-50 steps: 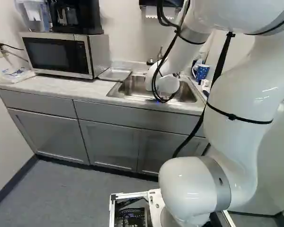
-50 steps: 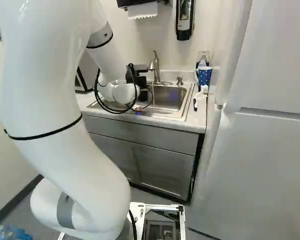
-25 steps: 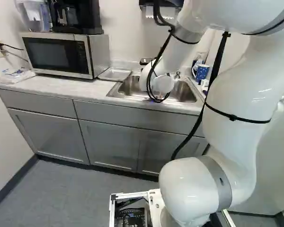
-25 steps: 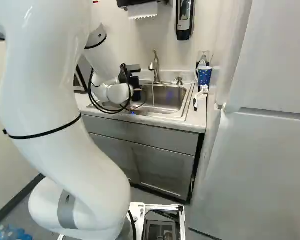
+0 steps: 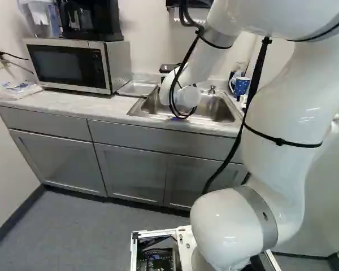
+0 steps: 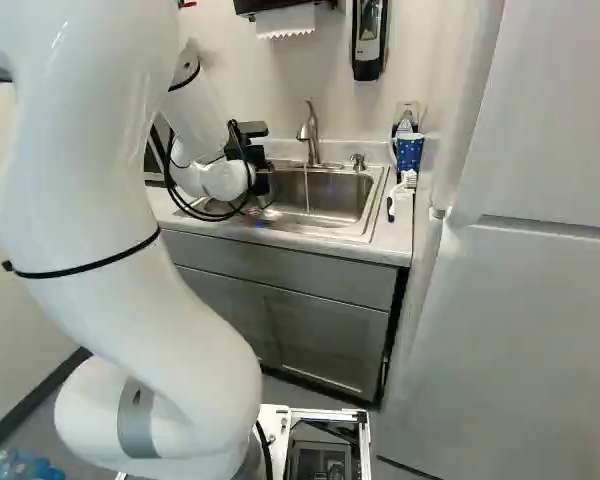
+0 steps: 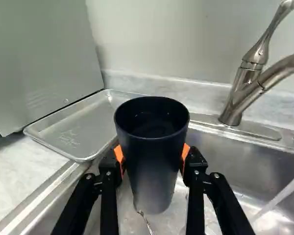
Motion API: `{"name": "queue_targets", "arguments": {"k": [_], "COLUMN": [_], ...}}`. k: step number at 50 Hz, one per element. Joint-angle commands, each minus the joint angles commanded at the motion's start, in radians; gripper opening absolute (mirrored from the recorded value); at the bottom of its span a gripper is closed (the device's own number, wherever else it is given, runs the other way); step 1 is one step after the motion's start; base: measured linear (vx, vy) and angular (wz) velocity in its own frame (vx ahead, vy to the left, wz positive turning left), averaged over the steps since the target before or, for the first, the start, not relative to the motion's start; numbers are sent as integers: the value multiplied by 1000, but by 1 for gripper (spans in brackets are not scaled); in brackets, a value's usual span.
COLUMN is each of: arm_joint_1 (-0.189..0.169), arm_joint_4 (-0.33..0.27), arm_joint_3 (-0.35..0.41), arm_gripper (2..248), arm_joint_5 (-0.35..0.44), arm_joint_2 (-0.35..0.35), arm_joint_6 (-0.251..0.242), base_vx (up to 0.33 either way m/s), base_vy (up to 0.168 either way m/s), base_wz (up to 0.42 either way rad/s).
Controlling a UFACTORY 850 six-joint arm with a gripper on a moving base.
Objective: Rinse the cup and place it in the tray
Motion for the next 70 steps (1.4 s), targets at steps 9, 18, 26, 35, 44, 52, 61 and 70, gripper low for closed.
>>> {"name": "queue_targets", "arguments": {"k": [9,18,26,35,44,52,61,70], "arm_joint_1": [12,16,16,16,16,16,16,16], "arm_joint_4": [0,0,0,0,0,0,0,0], "arm_joint_3": [-13,-18,-22,-27,-33,-38,-41,-41], "arm_gripper": [125,125,125,125,125,125,125,125], "arm_joint_5": [0,0,0,0,-12,-53,-92,-92], "arm_joint_2": [7,21,35,49,63,75,83,83], "arm_joint_6": [0,0,0,0,0,0,17,96], "base_vx": [0,0,0,0,0,0,0,0], "base_vy": [0,0,0,0,0,0,0,0], "base_wz": [0,0,0,0,0,0,0,0]}}
